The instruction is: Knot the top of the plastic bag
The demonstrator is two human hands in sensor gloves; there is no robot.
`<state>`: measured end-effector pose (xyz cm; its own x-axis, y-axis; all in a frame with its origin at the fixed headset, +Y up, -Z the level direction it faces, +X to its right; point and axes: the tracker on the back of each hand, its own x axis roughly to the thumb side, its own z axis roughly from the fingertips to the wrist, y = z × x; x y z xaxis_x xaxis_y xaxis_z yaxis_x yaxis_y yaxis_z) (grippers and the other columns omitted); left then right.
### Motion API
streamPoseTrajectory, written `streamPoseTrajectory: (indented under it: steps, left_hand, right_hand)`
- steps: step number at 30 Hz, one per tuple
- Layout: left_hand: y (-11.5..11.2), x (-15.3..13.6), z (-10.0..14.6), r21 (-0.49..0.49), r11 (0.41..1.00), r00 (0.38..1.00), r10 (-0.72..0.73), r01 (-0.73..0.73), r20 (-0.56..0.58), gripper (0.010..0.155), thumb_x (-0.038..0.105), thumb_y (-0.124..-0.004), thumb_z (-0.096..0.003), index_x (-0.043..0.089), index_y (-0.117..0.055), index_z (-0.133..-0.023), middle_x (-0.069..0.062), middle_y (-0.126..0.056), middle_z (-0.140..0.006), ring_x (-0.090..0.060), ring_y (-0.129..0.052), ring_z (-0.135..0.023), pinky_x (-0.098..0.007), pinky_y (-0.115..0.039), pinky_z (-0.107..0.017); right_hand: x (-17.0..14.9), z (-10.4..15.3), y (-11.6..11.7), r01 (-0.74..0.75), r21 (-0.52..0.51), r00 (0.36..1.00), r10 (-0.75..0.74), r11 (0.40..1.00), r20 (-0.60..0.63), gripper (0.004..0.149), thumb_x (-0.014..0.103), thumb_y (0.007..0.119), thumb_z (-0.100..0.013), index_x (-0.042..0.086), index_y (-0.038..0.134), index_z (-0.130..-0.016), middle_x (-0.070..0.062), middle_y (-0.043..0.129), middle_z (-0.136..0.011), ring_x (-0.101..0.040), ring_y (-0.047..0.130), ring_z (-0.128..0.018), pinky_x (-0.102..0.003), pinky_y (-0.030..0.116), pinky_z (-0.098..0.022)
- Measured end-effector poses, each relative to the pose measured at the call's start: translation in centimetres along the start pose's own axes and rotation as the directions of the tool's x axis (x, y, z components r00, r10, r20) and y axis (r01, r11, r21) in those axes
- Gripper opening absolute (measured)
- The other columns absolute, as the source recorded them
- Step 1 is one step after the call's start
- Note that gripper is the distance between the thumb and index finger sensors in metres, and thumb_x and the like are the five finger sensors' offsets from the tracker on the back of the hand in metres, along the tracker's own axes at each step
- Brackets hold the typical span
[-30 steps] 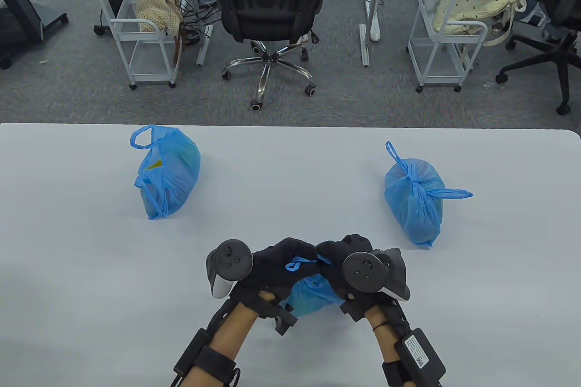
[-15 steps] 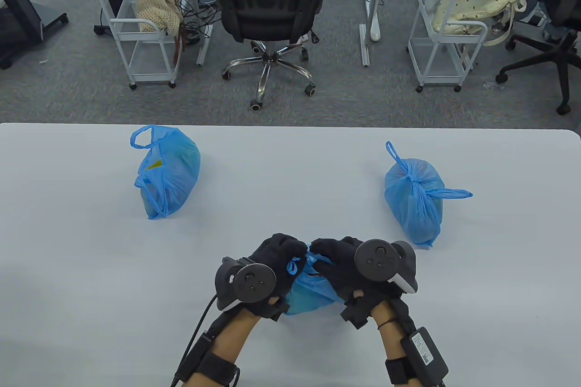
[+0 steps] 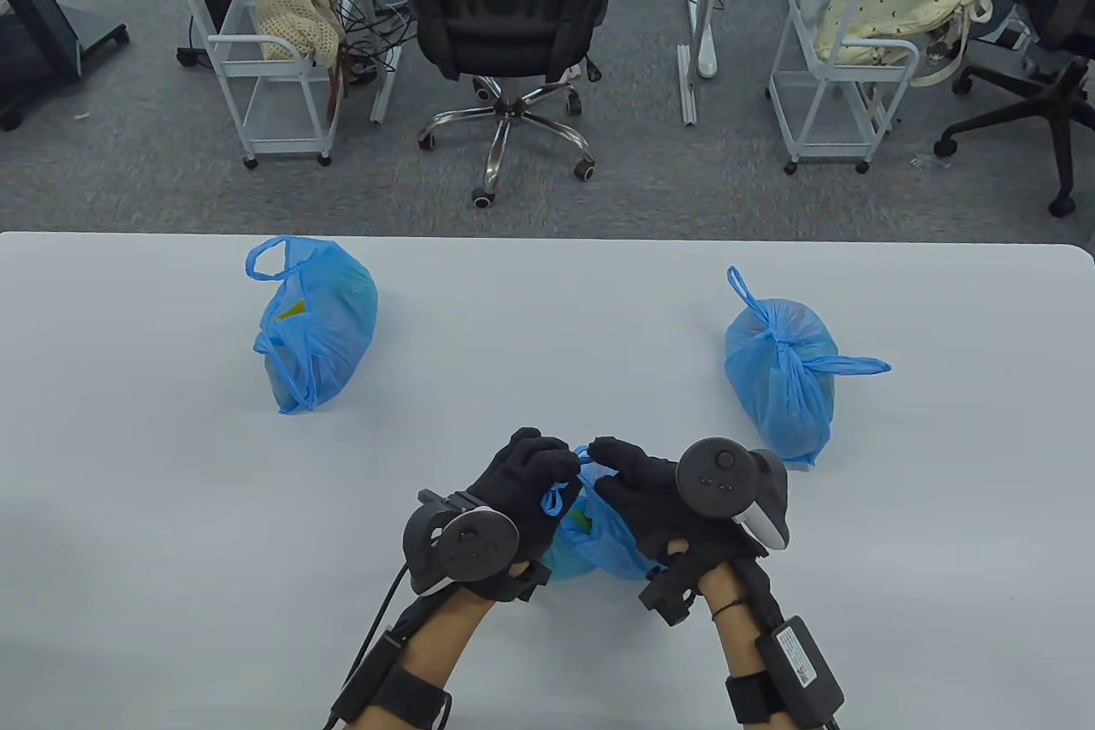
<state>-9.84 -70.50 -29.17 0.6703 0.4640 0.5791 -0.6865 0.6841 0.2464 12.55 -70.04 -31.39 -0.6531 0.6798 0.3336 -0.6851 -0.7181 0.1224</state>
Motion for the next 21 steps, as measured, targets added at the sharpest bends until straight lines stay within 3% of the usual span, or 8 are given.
streamPoseTrajectory:
  steps: [3, 5, 6, 8, 9, 11, 15, 21]
  left_hand:
    - [0.0, -0.8, -0.2, -0.029, 0.985, 0.985, 0.171, -0.172, -0.021, 0.035, 0.033, -0.099, -0.0416, 0.036, -0.084, -0.073, 0.005, -0.094, -0.083, -0.007, -0.114, -0.066, -0.037, -0.072, -0.075]
    - [-0.2, -1.1, -0.4, -0.077, 0.963, 0.966, 0.257, -0.259, -0.038, 0.035, 0.032, -0.099, -0.0418, 0.035, -0.085, -0.073, 0.004, -0.094, -0.084, -0.009, -0.114, -0.067, -0.039, -0.070, -0.076]
    - [-0.4, -1.2, -0.5, -0.110, 0.948, 0.955, 0.295, -0.297, -0.042, 0.035, 0.032, -0.099, -0.0420, 0.035, -0.085, -0.074, 0.004, -0.094, -0.085, -0.010, -0.114, -0.068, -0.039, -0.069, -0.076]
    - [-0.5, -1.1, -0.6, -0.132, 0.934, 0.944, 0.327, -0.331, -0.048, 0.035, 0.031, -0.098, -0.0425, 0.035, -0.085, -0.074, 0.004, -0.093, -0.086, -0.011, -0.113, -0.070, -0.040, -0.068, -0.077]
    - [-0.5, -1.1, -0.6, -0.138, 0.932, 0.942, 0.331, -0.334, -0.047, 0.035, 0.032, -0.098, -0.0426, 0.036, -0.085, -0.074, 0.005, -0.094, -0.086, -0.011, -0.112, -0.071, -0.040, -0.067, -0.077]
    - [-0.6, -1.1, -0.6, -0.147, 0.927, 0.938, 0.342, -0.346, -0.053, 0.035, 0.032, -0.098, -0.0429, 0.035, -0.085, -0.075, 0.004, -0.093, -0.087, -0.012, -0.112, -0.072, -0.041, -0.066, -0.077]
    - [-0.7, -1.7, -0.7, -0.149, 0.894, 0.906, 0.412, -0.423, -0.100, 0.035, 0.034, -0.095, -0.0445, 0.032, -0.085, -0.078, 0.001, -0.094, -0.087, -0.015, -0.112, -0.070, -0.042, -0.066, -0.077]
    - [-0.6, -2.8, -0.5, -0.085, 0.907, 0.902, 0.394, -0.412, -0.175, 0.039, 0.040, -0.078, -0.0507, 0.026, -0.091, -0.085, -0.007, -0.100, -0.085, -0.022, -0.113, -0.066, -0.046, -0.068, -0.074]
  right_hand:
    - [-0.1, 0.0, 0.2, 0.011, -0.015, 1.000, -0.012, 1.000, -0.021, 0.071, 0.031, 0.083, -0.049, 0.006, 0.049, -0.105, -0.004, 0.095, -0.068, -0.037, 0.094, -0.071, -0.068, 0.064, -0.057]
    - [0.2, 0.2, 0.4, -0.032, -0.046, 0.999, 0.032, 0.998, -0.021, 0.081, 0.031, 0.083, -0.049, 0.008, 0.032, -0.108, -0.024, 0.063, -0.099, -0.055, 0.064, -0.090, -0.074, 0.052, -0.059]
    - [0.3, 0.2, 0.2, -0.091, -0.054, 0.996, 0.091, 0.994, 0.000, 0.083, 0.031, 0.084, -0.048, 0.010, 0.031, -0.108, -0.029, 0.044, -0.105, -0.057, 0.056, -0.094, -0.075, 0.048, -0.060]
    - [0.5, 0.2, 0.1, -0.169, -0.054, 0.984, 0.171, 0.984, 0.042, 0.075, 0.033, 0.083, -0.048, 0.013, 0.042, -0.107, -0.025, 0.052, -0.105, -0.053, 0.064, -0.094, -0.073, 0.054, -0.059]
    - [0.5, 0.2, 0.1, -0.168, -0.053, 0.984, 0.170, 0.984, 0.050, 0.065, 0.031, 0.084, -0.047, 0.014, 0.057, -0.104, -0.022, 0.062, -0.103, -0.051, 0.071, -0.092, -0.073, 0.055, -0.059]
    - [0.5, 0.1, 0.3, -0.159, -0.058, 0.985, 0.163, 0.986, 0.058, 0.047, 0.028, 0.085, -0.047, 0.014, 0.077, -0.092, -0.015, 0.086, -0.089, -0.044, 0.087, -0.083, -0.072, 0.059, -0.058]
    - [0.8, 0.3, 0.0, -0.232, -0.131, 0.967, 0.243, 0.964, 0.074, 0.037, 0.027, 0.087, -0.046, 0.014, 0.087, -0.080, -0.010, 0.099, -0.066, -0.035, 0.101, -0.064, -0.069, 0.066, -0.055]
    - [0.8, 0.4, -0.6, -0.275, -0.205, 0.955, 0.291, 0.939, 0.050, 0.036, 0.028, 0.084, -0.046, 0.013, 0.086, -0.079, -0.010, 0.097, -0.058, -0.034, 0.101, -0.056, -0.067, 0.068, -0.054]
